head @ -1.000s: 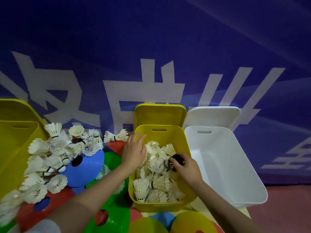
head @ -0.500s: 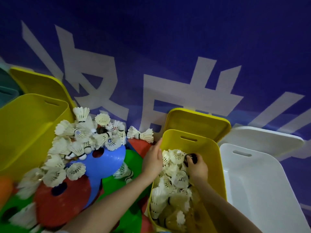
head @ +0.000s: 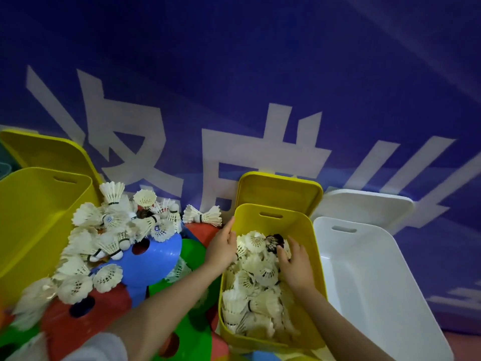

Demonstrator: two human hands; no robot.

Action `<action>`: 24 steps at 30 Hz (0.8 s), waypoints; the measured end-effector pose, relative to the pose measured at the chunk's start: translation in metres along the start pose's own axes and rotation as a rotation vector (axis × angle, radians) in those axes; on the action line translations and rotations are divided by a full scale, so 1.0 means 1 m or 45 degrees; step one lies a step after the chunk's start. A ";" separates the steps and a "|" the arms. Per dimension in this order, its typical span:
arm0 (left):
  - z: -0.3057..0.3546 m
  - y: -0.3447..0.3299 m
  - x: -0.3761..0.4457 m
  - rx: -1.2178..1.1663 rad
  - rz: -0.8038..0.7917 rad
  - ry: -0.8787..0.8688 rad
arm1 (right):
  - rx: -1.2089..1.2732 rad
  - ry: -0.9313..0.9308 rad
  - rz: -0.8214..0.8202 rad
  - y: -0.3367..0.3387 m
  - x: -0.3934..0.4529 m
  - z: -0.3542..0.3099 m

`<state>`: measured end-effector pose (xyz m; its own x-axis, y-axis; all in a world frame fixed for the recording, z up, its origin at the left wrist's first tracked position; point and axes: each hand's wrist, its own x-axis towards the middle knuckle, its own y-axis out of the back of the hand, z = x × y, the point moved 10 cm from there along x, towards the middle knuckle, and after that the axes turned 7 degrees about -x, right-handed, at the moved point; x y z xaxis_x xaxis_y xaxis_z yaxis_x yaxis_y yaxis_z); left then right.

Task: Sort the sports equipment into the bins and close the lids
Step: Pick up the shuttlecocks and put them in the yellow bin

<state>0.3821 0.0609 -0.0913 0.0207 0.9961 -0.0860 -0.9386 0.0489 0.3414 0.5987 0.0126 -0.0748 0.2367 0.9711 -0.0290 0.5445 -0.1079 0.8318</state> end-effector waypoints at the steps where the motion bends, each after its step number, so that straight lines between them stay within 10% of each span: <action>1: 0.002 0.002 0.000 0.018 -0.057 0.012 | 0.043 0.043 0.018 0.004 -0.009 -0.009; 12: -0.023 0.134 -0.078 0.180 -0.067 -0.058 | 0.286 0.462 -0.041 -0.031 -0.103 -0.134; 24: -0.123 0.336 -0.162 0.552 0.237 -0.005 | 0.076 0.382 -0.264 -0.166 -0.134 -0.209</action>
<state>0.0214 -0.0932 -0.0779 -0.1325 0.9910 0.0171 -0.6959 -0.1054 0.7104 0.3080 -0.0549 -0.0933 -0.1254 0.9918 -0.0225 0.6039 0.0944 0.7914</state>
